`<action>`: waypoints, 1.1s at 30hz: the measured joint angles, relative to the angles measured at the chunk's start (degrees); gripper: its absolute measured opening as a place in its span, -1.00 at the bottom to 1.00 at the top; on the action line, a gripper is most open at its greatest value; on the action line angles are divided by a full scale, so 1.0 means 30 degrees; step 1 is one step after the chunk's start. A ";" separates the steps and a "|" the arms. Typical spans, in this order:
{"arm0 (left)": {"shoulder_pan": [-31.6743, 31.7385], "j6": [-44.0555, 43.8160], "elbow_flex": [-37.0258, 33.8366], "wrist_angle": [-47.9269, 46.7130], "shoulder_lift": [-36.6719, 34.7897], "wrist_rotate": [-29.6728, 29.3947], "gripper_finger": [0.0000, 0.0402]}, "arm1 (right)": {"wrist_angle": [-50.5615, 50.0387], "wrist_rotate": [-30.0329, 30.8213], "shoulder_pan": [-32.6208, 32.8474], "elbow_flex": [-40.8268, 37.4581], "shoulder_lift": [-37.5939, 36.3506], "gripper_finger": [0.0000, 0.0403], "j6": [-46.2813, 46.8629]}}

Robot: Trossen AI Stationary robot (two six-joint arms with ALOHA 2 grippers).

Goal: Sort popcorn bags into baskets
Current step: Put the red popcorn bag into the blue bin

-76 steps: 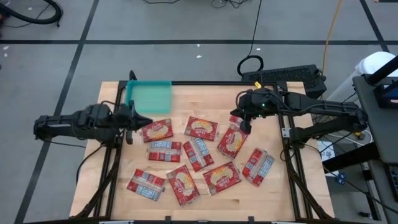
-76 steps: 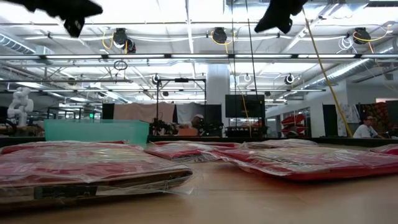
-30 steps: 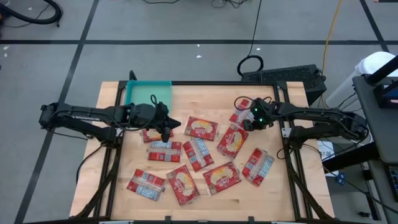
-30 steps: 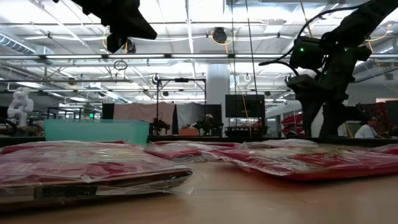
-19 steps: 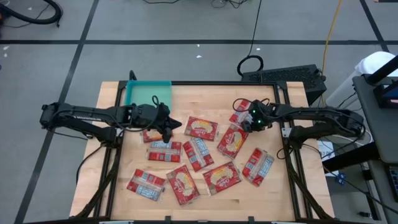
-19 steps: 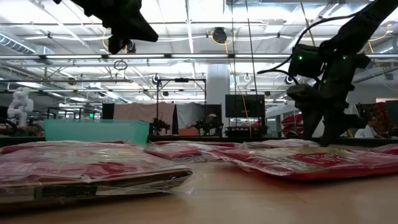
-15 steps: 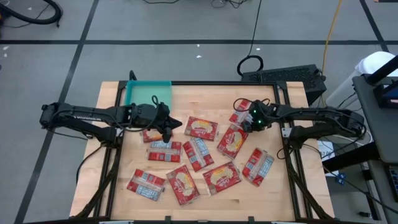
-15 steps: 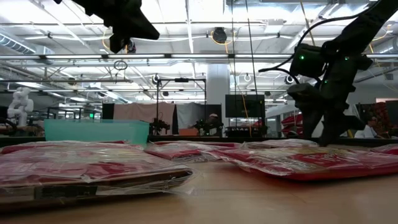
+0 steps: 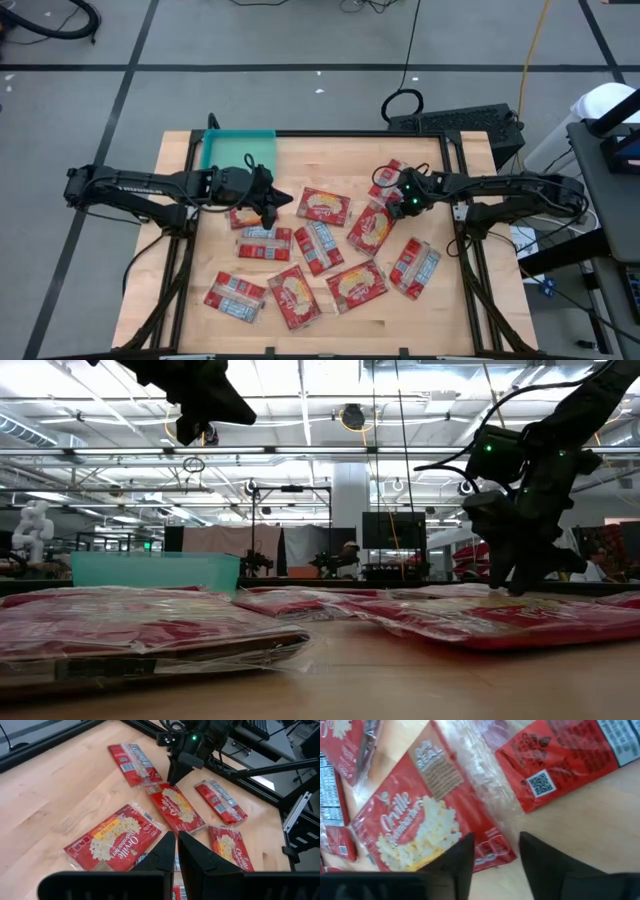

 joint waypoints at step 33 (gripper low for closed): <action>-0.0774 -0.3167 -0.0005 1.1230 0.8320 -0.1154 -0.88 | 0.3684 -0.0844 0.1336 0.2587 0.0192 -0.81 0.1730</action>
